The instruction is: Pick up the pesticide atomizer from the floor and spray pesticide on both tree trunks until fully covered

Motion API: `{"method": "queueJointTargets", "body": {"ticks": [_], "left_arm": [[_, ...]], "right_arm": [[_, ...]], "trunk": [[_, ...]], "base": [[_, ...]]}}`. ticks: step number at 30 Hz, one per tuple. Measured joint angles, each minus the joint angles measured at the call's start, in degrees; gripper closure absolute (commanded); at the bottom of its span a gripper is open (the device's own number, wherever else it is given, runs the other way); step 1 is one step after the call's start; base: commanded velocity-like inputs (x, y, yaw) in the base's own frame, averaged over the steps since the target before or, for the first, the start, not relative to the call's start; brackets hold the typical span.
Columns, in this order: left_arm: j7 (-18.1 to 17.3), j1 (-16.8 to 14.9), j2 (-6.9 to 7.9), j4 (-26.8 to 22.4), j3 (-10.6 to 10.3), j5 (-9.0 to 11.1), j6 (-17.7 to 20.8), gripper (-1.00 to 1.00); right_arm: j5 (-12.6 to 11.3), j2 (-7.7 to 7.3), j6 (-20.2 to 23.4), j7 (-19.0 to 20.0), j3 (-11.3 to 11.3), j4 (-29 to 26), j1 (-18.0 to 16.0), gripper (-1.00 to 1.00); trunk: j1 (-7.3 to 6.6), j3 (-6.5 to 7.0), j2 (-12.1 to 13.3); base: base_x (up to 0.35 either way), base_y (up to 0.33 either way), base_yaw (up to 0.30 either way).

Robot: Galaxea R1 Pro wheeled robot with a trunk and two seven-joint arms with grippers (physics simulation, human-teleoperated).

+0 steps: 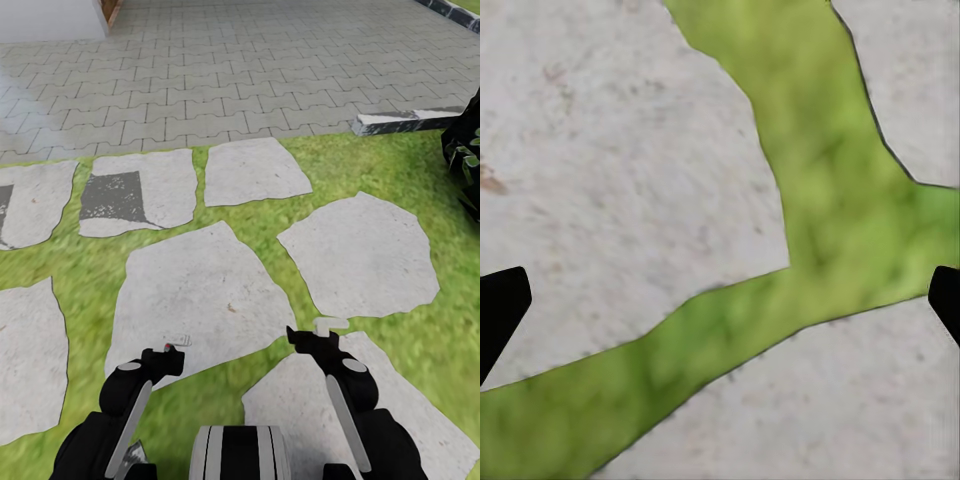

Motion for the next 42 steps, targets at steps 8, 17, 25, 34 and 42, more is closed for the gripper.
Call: {"method": "queueJointTargets", "body": {"ticks": [8,17,25,34,42], "left_arm": [[0.0,0.3,0.46,0.0,-0.3,0.0,-1.9,1.0],[0.5,0.3,0.48,0.0,-0.1,-0.2,-2.2,1.0],[0.6,0.3,0.43,0.0,-0.1,-0.4,-3.0,1.0],[0.8,0.3,-0.35,0.0,-0.8,-0.3,-3.6,1.0],[2.5,0.1,-1.61,0.0,-4.7,-0.4,-4.0,1.0]], "right_arm": [[-0.1,-0.17,-0.1,0.0,0.3,-0.1,0.1,-1.0],[0.0,-0.17,-0.1,1.3,0.3,0.0,0.2,-1.0],[0.0,-0.17,0.0,1.5,0.2,0.1,0.2,-1.0],[0.1,-0.21,0.0,1.5,0.0,0.0,0.4,-1.0],[0.1,-0.17,0.0,1.5,0.0,0.0,0.5,-1.0]], "trunk": [[0.0,0.0,0.0],[0.0,0.25,0.0],[0.0,0.94,0.0],[0.0,1.77,0.0],[0.0,2.52,0.0]], "base": [[0.0,0.0,0.0],[0.0,0.0,0.0],[0.0,0.0,0.0],[0.0,0.0,0.0],[0.0,0.0,0.0]]}}
